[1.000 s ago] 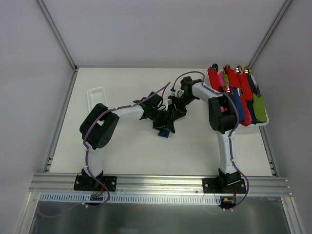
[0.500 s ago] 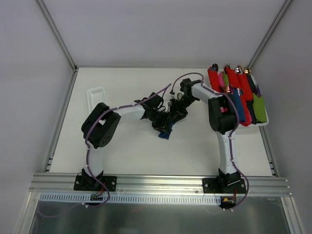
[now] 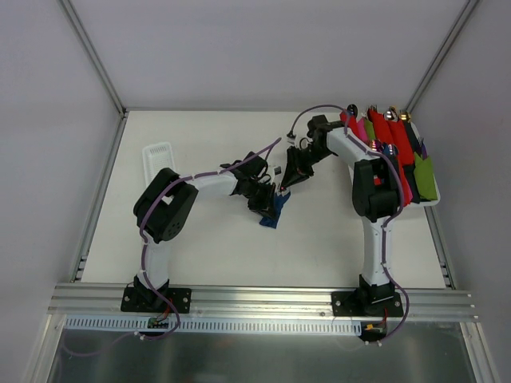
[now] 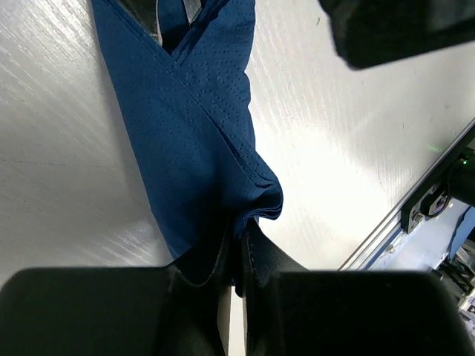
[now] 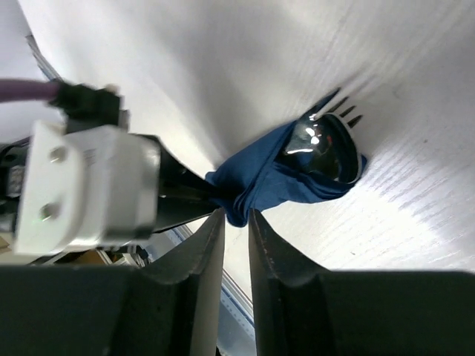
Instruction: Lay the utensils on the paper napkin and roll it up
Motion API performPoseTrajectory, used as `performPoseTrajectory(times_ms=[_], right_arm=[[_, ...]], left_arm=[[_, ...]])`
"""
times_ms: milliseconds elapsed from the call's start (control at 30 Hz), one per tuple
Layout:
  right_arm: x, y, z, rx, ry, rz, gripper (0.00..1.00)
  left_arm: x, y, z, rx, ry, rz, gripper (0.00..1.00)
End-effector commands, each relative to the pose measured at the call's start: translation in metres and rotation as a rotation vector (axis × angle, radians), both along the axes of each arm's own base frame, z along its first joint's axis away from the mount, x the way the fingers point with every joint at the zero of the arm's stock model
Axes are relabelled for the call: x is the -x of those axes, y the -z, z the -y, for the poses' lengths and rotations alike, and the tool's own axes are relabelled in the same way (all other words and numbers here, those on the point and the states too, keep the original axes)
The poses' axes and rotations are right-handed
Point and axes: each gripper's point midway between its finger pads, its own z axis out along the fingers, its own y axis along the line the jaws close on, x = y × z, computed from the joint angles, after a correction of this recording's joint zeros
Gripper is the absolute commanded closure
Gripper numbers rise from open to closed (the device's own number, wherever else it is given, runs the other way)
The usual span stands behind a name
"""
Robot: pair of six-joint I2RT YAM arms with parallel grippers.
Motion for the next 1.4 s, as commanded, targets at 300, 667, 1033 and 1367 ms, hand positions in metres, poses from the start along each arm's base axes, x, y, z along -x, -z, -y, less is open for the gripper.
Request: performPoseTrajectory(times_ms=[300,667,1033,1367], right_arm=[[0.032,0.002,-0.018,-0.040,-0.106,-0.023,0.92],[0.030,0.036,-0.018,0.051,-0.111,-0.052,0.97],[0.032,0.058,-0.027,0.121,-0.078,-0.075,1.00],[0.041,0.070,-0.031,0.174,-0.074,-0.105,1.00]], left_arm=[[0.008,0.038,-0.048,-0.201,0.027,-0.020,1.00],[0.001,0.016,-0.042,-0.160,0.025,0.023,1.00],[-0.001,-0.003,-0.038,-0.116,0.027,0.056,1.00],[-0.008,-0.035,-0.024,-0.037,0.018,0.100,0.91]])
